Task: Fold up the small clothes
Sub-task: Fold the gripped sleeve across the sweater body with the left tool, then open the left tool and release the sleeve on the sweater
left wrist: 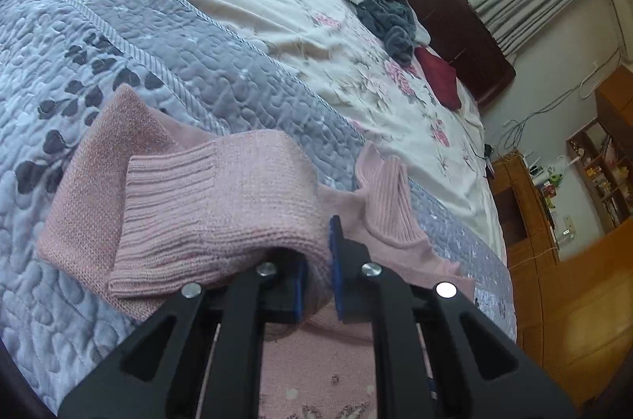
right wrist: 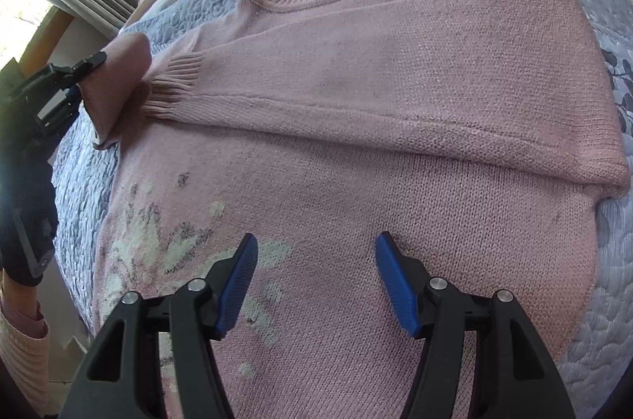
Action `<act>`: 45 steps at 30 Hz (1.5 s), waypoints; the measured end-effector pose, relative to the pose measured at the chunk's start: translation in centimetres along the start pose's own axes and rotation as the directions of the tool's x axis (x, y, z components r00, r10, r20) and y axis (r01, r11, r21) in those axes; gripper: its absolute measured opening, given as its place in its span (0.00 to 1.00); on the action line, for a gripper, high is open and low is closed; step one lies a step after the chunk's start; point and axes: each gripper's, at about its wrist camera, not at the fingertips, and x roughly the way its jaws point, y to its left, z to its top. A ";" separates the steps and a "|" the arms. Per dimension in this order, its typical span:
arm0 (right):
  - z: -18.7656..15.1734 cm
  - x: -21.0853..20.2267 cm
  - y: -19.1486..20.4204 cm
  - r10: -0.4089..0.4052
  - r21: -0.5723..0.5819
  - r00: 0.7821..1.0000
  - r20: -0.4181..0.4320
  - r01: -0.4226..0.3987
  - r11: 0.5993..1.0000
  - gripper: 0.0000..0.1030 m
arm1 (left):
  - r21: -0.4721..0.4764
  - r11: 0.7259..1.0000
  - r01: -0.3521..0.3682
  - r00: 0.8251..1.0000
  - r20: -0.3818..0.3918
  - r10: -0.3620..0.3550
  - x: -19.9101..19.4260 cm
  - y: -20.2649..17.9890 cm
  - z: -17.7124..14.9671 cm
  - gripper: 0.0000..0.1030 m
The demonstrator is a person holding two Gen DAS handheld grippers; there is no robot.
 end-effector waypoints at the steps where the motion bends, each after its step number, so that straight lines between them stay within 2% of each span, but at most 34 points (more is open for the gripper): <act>1: 0.0 0.0 -0.1 0.002 0.002 1.000 0.001 -0.002 1.000 0.61 | 0.005 1.000 0.002 1.000 -0.015 -0.002 0.6 -0.3 -0.5 0.09; 6: -0.1 0.2 -0.2 0.007 0.005 1.000 -0.001 -0.007 1.000 0.61 | 0.032 0.999 -0.025 0.995 -0.091 0.028 3.7 -0.5 -2.6 0.11; 11: -0.1 0.3 -0.3 0.008 0.003 1.000 -0.008 -0.008 1.000 0.61 | 0.004 0.998 -0.056 0.984 -0.169 0.056 6.2 1.3 -4.2 0.13; 14: -0.1 0.4 -0.4 0.007 0.005 1.000 -0.010 -0.007 1.000 0.61 | -0.006 0.999 -0.051 0.982 -0.180 0.049 6.7 2.1 -4.8 0.16; 17: 0.0 0.4 -0.4 0.007 0.010 1.000 -0.014 -0.007 1.000 0.61 | 0.005 0.999 -0.036 0.980 -0.193 0.036 6.2 2.1 -5.1 0.15; 19: 0.2 0.4 -0.5 0.012 0.019 1.000 -0.019 -0.011 1.000 0.61 | 0.016 1.000 -0.010 0.977 -0.212 0.013 5.1 2.0 -5.5 0.21; 23: 0.9 -0.1 0.0 0.003 0.017 1.000 -0.028 -0.003 1.000 0.61 | 0.085 0.996 0.004 0.960 -0.278 0.020 1.1 3.1 -7.1 0.24; 25: 1.7 -0.4 1.2 0.018 0.000 1.000 -0.020 -0.018 1.000 0.61 | 0.122 0.992 -0.036 0.969 -0.239 0.065 -1.5 4.2 -6.9 0.24; 28: 3.5 -0.2 3.6 0.079 -0.002 0.997 -0.024 -0.079 0.997 0.61 | 0.113 0.986 -0.125 0.981 -0.135 0.140 -4.3 6.0 -4.1 0.27; 29: 4.2 0.1 4.7 0.096 -0.007 0.995 -0.028 -0.096 0.995 0.61 | 0.122 0.977 -0.174 0.975 -0.114 0.188 -4.6 6.4 -3.0 0.27; 32: 6.3 1.2 8.0 0.117 -0.024 0.992 -0.046 -0.118 0.993 0.61 | 0.168 0.937 -0.307 0.944 -0.074 0.323 -3.8 7.4 -0.3 0.27; 34: 7.8 2.3 10.0 0.147 -0.021 0.987 -0.062 -0.149 0.989 0.61 | 0.211 0.908 -0.363 0.917 -0.093 0.388 -2.2 8.1 0.4 0.27; 36: 9.1 3.5 11.7 0.183 -0.005 0.980 -0.077 -0.184 0.983 0.61 | 0.226 0.901 -0.371 0.904 -0.135 0.406 -0.8 9.2 0.3 0.27; 39: 10.7 5.4 13.6 0.210 0.017 0.973 -0.099 -0.209 0.978 0.61 | 0.238 0.897 -0.373 0.906 -0.114 0.408 -0.5 9.7 0.2 0.28; 45: 12.2 8.9 15.4 0.259 0.089 0.956 -0.139 -0.249 0.965 0.61 | 0.171 0.934 -0.313 0.938 -0.102 0.332 -2.5 10.4 0.5 0.28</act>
